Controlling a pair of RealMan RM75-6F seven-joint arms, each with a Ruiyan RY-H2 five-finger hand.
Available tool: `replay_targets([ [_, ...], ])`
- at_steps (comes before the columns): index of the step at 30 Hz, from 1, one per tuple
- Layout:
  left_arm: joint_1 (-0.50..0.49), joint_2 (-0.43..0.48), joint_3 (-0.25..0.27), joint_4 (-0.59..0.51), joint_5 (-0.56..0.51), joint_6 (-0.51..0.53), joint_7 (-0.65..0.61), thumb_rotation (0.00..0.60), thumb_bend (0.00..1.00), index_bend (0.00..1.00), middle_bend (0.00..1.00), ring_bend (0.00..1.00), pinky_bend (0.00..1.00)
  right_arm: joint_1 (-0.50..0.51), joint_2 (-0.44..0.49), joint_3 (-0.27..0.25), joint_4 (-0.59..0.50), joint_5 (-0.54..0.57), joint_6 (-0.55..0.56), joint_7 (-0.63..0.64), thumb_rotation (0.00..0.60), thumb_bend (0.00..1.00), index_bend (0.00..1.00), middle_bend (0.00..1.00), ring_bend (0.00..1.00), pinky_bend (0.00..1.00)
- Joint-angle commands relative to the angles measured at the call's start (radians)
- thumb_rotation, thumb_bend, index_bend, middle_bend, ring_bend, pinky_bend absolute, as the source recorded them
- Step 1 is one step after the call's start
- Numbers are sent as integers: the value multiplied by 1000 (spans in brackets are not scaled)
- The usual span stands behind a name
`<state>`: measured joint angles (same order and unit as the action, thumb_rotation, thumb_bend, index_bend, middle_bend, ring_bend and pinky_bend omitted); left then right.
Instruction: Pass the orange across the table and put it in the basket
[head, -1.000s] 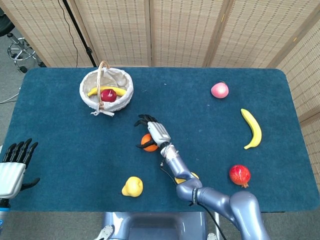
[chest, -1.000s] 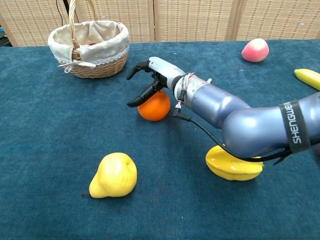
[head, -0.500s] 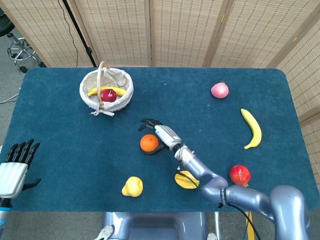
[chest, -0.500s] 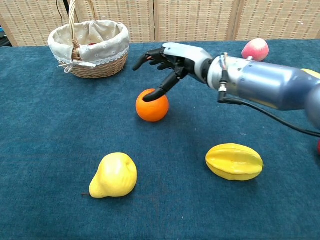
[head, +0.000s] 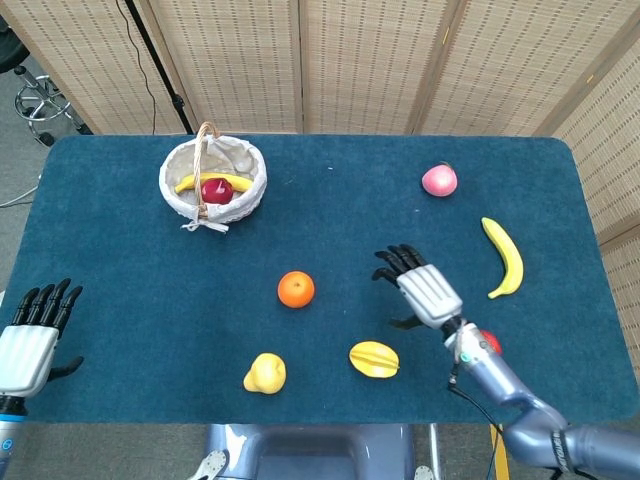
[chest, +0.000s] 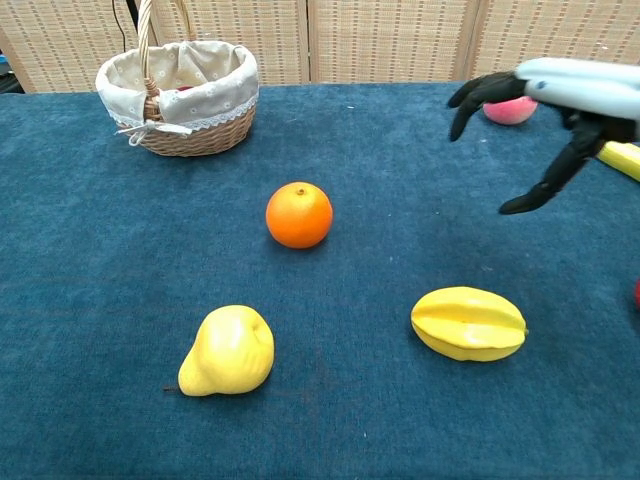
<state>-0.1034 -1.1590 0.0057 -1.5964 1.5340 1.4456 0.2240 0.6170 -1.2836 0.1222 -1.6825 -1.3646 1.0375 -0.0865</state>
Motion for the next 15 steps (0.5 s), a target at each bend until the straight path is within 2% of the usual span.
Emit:
replay_targets([
  [1,-4,-6,3,4,1,-9,5,600,0,0,0,0,60,-85,99,-48,-83,-33,98,-60,600,0,301,122,40,41],
  [9,1,5,9,-9,33,18,-19,600,0,0,0,0,59,-242,227,-145,-184,-81,254,-131,600,0,301,122,45,41],
  [15,16,48,9,-50,101,95,-47,600,0,0,0,0,60,-431,238,-221,-141,-132,462,-89,600,0,301,123,45,41],
])
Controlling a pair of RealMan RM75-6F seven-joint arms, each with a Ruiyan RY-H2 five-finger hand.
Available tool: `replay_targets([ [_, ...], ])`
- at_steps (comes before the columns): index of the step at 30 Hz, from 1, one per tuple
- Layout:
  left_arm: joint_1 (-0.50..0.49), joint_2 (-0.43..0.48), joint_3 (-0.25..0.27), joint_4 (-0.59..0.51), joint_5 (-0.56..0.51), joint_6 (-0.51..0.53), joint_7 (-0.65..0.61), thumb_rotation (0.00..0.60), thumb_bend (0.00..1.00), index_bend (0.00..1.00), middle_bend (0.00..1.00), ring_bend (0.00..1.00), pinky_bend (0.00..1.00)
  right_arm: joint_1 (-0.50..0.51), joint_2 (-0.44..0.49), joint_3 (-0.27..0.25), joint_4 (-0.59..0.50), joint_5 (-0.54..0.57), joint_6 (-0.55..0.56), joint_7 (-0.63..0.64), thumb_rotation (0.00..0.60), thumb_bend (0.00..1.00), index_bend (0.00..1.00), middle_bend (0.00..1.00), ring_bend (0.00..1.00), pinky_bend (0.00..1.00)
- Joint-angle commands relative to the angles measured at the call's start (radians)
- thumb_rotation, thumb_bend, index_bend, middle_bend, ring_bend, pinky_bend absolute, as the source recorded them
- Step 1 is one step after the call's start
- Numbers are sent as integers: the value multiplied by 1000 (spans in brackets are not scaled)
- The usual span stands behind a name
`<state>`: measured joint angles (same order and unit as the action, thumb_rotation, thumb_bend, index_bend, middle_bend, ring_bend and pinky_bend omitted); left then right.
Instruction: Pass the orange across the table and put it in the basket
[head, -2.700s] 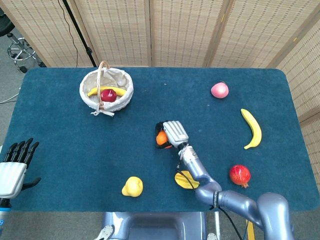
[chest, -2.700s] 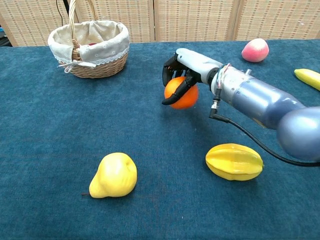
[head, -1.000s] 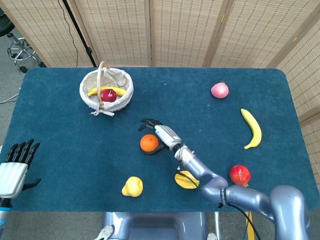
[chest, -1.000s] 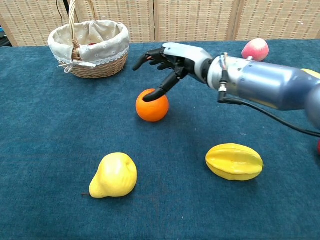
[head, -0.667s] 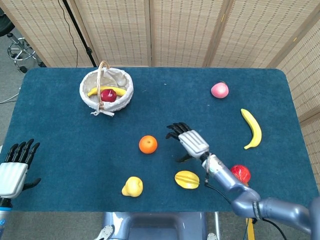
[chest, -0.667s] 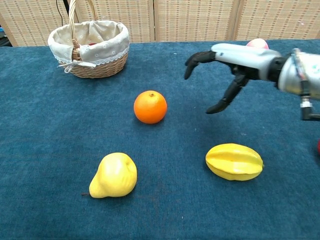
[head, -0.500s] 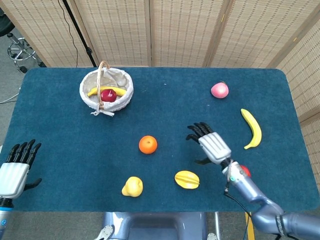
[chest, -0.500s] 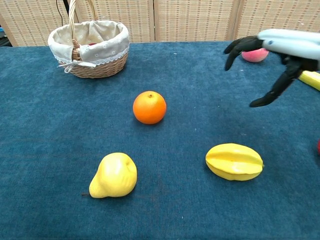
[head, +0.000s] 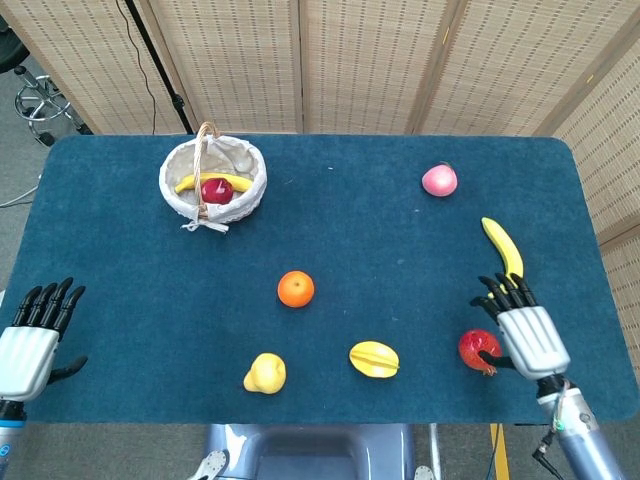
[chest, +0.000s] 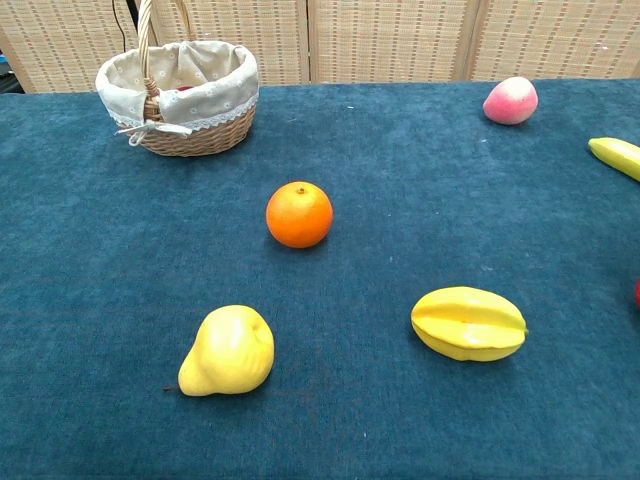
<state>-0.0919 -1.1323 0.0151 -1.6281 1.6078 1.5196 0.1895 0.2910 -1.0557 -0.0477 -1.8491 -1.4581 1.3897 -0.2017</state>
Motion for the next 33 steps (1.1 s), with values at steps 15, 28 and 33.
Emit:
replay_targets([
  [15,-136,57,-77,-186,5,-131,33,600,0,0,0,0,59,-254,-28,-96,63,-169,238,61,600,0,301,122,45,41],
  [28,-263,-165,-94,-224,-80,-317,219,600,0,0,0,0,59,-286,-9,-77,63,-207,249,108,600,0,301,123,45,41],
  [33,-304,-272,-121,-164,-145,-359,236,600,0,0,0,0,59,-300,-2,-75,63,-232,263,123,600,0,303,122,45,41],
])
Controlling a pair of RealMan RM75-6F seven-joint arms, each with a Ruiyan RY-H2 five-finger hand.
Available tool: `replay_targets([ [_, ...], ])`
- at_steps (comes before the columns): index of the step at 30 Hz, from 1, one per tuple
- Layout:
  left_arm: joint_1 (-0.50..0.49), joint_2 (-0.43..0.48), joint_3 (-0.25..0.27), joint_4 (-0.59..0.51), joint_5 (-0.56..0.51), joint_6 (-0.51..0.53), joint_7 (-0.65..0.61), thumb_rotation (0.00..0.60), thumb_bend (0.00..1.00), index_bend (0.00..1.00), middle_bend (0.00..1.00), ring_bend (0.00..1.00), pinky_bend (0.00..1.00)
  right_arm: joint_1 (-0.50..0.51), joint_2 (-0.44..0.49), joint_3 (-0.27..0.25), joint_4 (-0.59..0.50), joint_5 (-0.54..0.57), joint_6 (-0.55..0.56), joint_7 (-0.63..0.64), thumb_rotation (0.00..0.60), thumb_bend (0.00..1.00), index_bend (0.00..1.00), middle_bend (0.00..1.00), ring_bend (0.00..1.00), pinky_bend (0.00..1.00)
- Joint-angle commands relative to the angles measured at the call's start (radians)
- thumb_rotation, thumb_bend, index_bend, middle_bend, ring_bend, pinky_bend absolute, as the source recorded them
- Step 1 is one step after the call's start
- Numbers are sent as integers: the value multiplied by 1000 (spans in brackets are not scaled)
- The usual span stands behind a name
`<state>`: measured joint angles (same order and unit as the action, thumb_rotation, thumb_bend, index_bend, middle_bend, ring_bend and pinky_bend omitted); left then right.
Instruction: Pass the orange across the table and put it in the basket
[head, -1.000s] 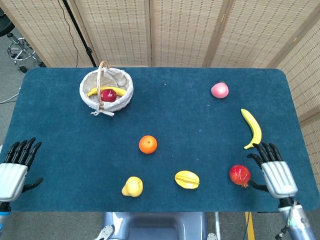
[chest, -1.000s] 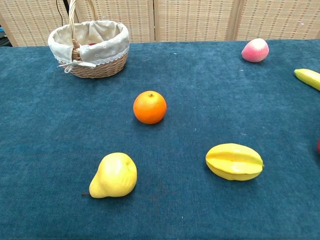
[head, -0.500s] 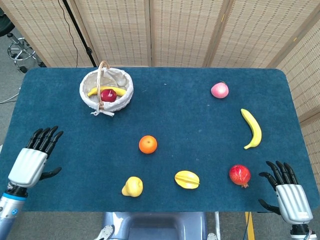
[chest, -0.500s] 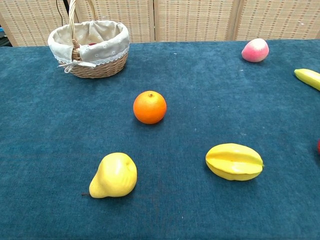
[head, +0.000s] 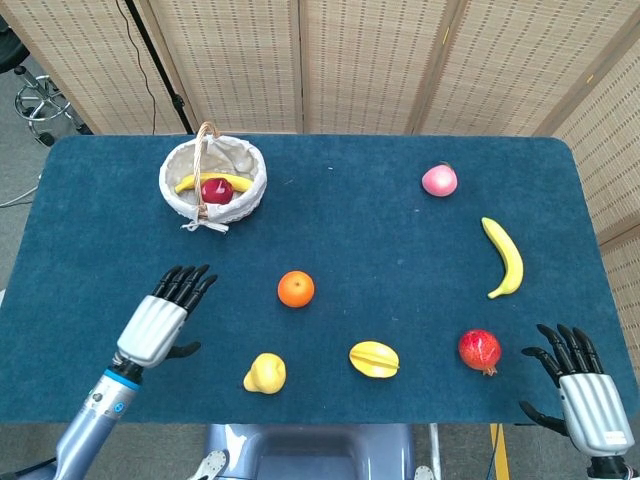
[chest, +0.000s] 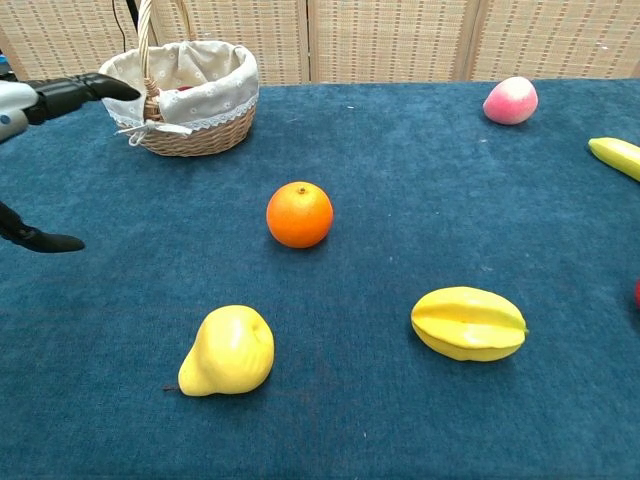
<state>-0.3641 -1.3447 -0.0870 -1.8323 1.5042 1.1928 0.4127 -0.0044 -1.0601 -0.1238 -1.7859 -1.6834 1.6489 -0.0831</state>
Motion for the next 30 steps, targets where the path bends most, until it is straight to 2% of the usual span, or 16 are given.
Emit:
replay_targets([
  [1,-43,-84,-25,60,-59,-45,9,600,0,0,0,0,59,-8,5,1,-1,-13,7,6,600,0,303,122,45,41],
  [11,-158,-252,-83,254,-184,-158,13,600,0,0,0,0,59,-33,14,1,-12,-71,31,4,600,0,310,122,45,41],
  [16,-201,-306,-97,320,-206,-190,11,600,0,0,0,0,59,-41,12,-3,-18,-104,36,-14,600,0,321,122,45,41],
  [21,-270,-394,-116,430,-223,-235,-2,600,1,0,0,0,60,-47,8,-7,-21,-135,30,-27,600,0,327,122,45,41],
  [30,-362,-483,-147,541,-229,-272,-27,600,7,0,0,0,59,-54,7,-5,-21,-154,20,-31,600,0,328,129,49,41],
])
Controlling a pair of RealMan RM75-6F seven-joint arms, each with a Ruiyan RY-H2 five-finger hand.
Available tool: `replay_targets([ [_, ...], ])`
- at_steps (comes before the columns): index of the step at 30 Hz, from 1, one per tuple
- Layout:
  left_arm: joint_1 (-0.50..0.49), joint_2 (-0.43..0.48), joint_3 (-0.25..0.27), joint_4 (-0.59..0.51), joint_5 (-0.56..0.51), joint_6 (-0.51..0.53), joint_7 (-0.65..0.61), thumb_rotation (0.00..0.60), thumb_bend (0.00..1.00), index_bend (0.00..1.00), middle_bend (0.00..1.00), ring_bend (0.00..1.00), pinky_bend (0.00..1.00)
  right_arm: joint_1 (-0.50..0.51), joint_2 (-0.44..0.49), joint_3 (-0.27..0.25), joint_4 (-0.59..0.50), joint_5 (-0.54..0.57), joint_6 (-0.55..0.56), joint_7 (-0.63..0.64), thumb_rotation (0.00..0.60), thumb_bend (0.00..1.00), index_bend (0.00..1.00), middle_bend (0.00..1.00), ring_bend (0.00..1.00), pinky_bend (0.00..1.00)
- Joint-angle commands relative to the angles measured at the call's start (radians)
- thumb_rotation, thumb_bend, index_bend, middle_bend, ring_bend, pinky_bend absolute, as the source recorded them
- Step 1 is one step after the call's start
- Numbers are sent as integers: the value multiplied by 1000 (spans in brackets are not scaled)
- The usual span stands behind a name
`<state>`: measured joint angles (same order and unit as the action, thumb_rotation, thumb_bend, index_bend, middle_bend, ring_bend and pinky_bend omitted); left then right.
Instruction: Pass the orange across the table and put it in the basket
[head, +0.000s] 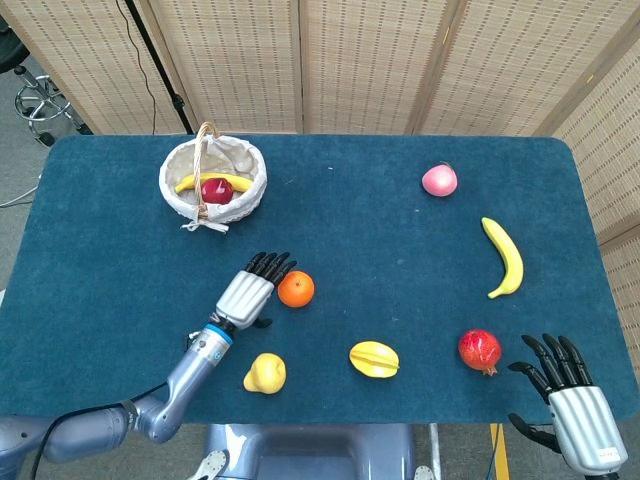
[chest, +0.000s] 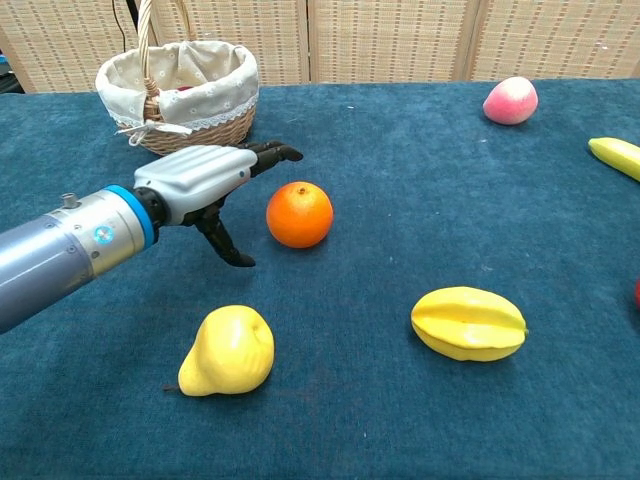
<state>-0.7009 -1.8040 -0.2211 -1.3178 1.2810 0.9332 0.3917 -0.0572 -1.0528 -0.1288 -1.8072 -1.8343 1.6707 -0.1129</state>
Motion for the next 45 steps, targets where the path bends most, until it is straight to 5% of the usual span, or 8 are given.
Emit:
replay_targets([
  [1,-32,-30,-15,33,-7,-12,-6,600,9,0,0,0,60,-2,-1,0,0,-5,-3,-1,600,0,328,129,49,41],
  [9,-57,-95,-18,122,7,37,-27,600,79,115,28,64,175,-8,3,3,0,-13,-1,10,600,0,330,129,49,41],
  [17,-45,-215,-6,294,60,173,-95,600,370,539,429,397,446,-17,9,-1,0,-43,12,24,600,0,335,129,50,41],
  [23,-35,-252,13,382,111,243,-186,600,416,602,523,483,508,-21,11,0,2,-54,16,31,600,0,338,129,50,41],
  [36,25,94,-20,19,192,409,58,600,417,604,524,485,508,-20,11,5,7,-40,-4,50,600,0,339,129,51,41],
  [45,-31,160,-67,115,141,325,152,600,417,604,523,484,508,-21,16,-7,-1,-80,-1,64,600,0,341,129,52,41],
])
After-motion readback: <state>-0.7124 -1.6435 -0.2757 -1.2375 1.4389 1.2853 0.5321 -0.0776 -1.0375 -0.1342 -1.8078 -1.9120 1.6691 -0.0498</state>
